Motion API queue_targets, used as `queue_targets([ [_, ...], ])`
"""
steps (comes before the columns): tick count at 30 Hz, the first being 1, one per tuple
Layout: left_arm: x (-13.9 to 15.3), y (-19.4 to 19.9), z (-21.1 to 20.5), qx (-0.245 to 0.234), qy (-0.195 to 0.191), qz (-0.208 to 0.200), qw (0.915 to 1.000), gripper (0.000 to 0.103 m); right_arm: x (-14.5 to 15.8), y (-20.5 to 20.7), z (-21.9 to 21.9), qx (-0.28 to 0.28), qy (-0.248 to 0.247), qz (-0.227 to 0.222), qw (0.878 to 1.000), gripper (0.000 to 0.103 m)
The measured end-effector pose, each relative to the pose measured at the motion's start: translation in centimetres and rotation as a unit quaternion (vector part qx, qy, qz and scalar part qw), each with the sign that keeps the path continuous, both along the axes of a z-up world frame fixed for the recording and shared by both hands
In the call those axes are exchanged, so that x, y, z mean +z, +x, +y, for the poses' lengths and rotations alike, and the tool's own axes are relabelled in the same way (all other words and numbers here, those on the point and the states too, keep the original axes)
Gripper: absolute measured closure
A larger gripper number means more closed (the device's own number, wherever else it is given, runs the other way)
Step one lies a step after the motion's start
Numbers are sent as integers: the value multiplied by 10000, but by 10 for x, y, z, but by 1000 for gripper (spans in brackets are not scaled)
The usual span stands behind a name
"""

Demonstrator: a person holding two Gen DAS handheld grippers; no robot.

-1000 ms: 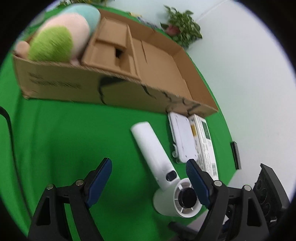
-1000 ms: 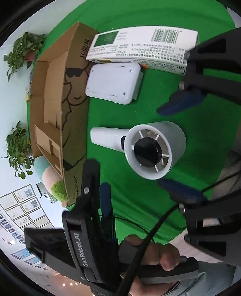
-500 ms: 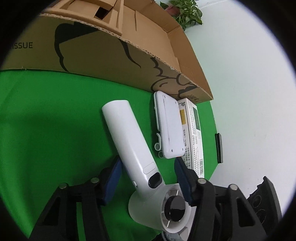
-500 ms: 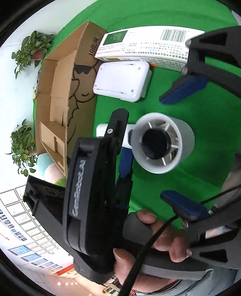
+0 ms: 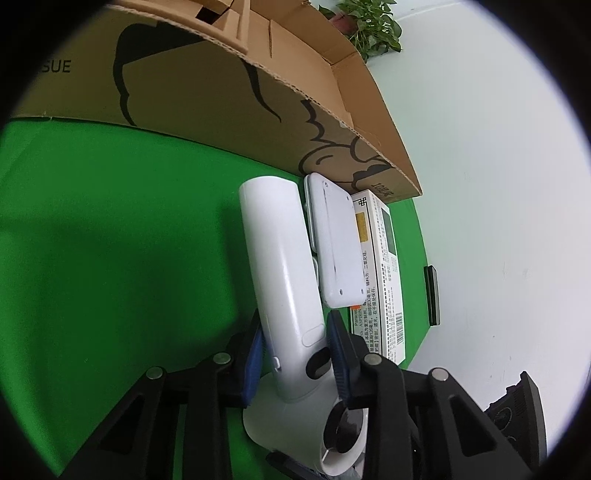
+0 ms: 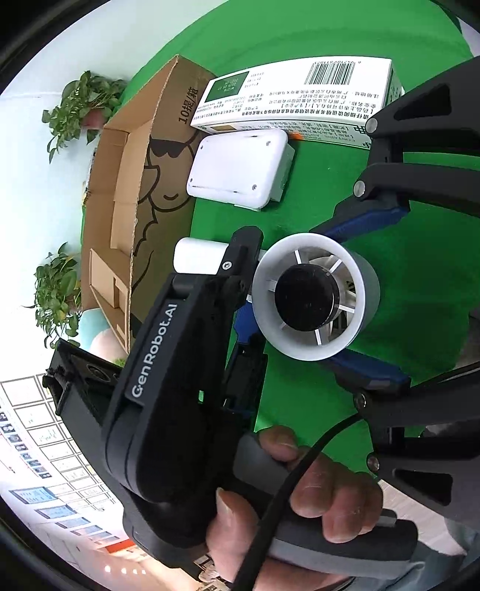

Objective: Organize objects
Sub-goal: 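Close the right gripper on the white fan's round head, then lift the white fan with the right gripper and carry it over the box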

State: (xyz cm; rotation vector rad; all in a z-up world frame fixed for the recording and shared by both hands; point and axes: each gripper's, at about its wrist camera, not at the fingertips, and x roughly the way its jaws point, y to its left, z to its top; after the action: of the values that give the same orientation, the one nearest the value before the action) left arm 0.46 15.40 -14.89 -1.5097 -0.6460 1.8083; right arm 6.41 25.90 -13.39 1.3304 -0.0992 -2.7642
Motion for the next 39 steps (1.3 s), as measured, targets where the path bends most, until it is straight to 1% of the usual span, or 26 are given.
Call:
queue_targets([
  [3, 4, 3, 1, -33, -37, 76, 10000, 74, -1, 2, 1, -29, -89, 79, 9999, 49],
  [5, 11, 5, 1, -57, 44, 148, 9999, 76, 0, 6, 4, -120, -275, 133, 9995, 50],
  [6, 16, 6, 1, -86, 57, 209, 9997, 77, 1, 7, 4, -168, -358, 159, 9991, 50],
  [7, 23, 9, 3, -136, -32, 347, 9993, 77, 2, 9, 4, -191, -386, 180, 9989, 50],
  [11, 48, 8, 3, -161, -57, 680, 9975, 77, 19, 15, 2, -213, -405, 494, 9977, 50],
  [14, 75, 9, 2, -197, -39, 1017, 9946, 77, 38, 19, 1, -240, -380, 809, 9957, 50],
  [17, 111, 12, 5, -293, -65, 1539, 9876, 77, 63, 24, 0, -344, -279, 1325, 9902, 50],
  [19, 134, 13, 5, -310, -93, 1855, 9821, 77, 79, 23, -2, -348, -256, 1567, 9867, 50],
  [22, 164, 16, 8, -314, -95, 2207, 9748, 77, 102, 20, 0, -350, -177, 1866, 9817, 50],
  [24, 185, 12, 4, -308, -119, 2410, 9700, 77, 117, 14, 3, -333, -152, 2034, 9784, 50],
  [25, 191, 5, 19, -294, -137, 2505, 9676, 77, 124, 13, 3, -313, -128, 2112, 9769, 50],
  [27, 214, -1, 5, -273, -132, 2666, 9633, 77, 137, 11, 4, -280, -110, 2223, 9745, 50],
  [30, 244, -4, 11, -227, -160, 2887, 9570, 77, 158, 7, 6, -226, -55, 2421, 9700, 50],
  [33, 266, -4, 8, -115, -318, 3051, 9517, 77, 173, -5, 10, -152, -115, 2522, 9675, 50],
  [35, 275, -1, 2, -46, -448, 3075, 9505, 77, 181, -19, 15, -68, -219, 2485, 9683, 50],
  [39, 285, -33, 6, 114, -736, 3025, 9502, 77, 192, -62, 30, 268, -535, 2180, 9741, 50],
])
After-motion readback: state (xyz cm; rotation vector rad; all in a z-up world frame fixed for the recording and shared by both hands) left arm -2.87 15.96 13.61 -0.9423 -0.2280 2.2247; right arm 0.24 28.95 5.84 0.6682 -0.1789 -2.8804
